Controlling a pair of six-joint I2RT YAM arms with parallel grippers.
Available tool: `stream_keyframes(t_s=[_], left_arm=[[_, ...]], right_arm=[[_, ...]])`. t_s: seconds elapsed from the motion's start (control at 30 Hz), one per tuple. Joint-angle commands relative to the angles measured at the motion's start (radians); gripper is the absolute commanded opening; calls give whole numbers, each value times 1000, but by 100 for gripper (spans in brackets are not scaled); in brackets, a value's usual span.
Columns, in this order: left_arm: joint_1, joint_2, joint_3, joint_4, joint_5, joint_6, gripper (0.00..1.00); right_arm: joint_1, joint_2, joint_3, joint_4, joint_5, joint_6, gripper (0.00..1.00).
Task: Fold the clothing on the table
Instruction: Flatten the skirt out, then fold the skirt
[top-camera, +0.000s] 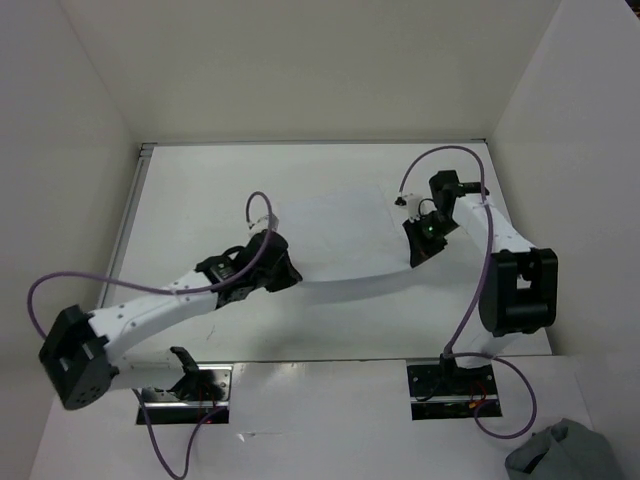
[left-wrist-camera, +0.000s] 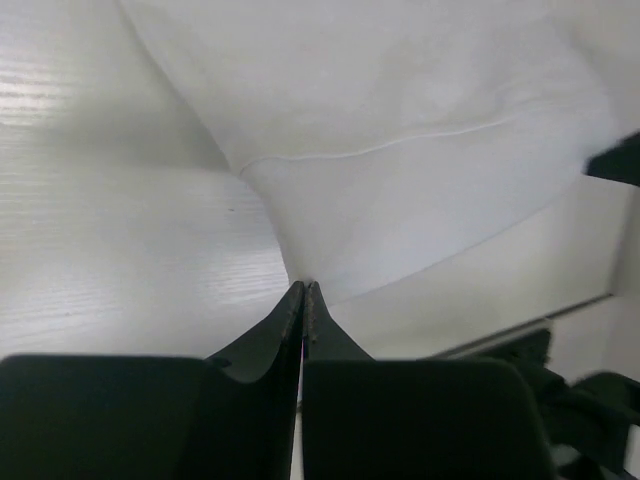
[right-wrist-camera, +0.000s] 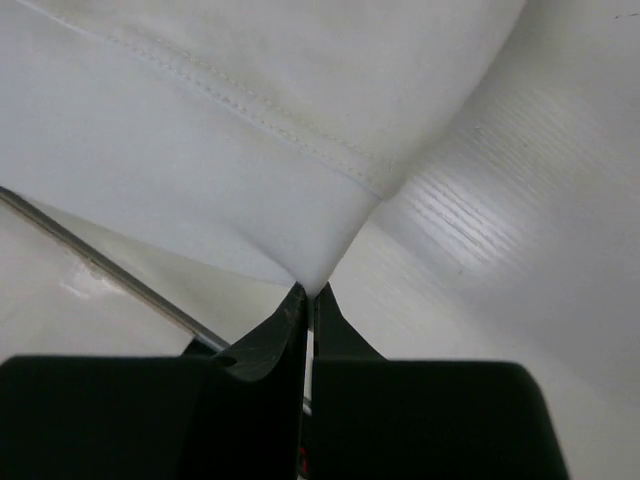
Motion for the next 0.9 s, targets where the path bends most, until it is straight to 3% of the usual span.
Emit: stream_keyframes(t_s=[0.0,0.27,0.37,0.6,0.87], left_arm=[[-12,-185,-31,-107,-57,34,0],[-30,-498,-104,-214,8,-44,0],[-30,-566,-113,-244,17,-62,0],[-30,-544,3,-262,26,-41,0],[-21,-454,101,-262,-21,-50,0]], right_arm=[[17,-98,61,-138,13,-93,0],[145,-231,3,-194,4,-94,0],[145,-245,70,-264,-50,-114,0],[182,-162,236,-264,-96,-93,0],[201,107,446,-264,-220,-73,0]])
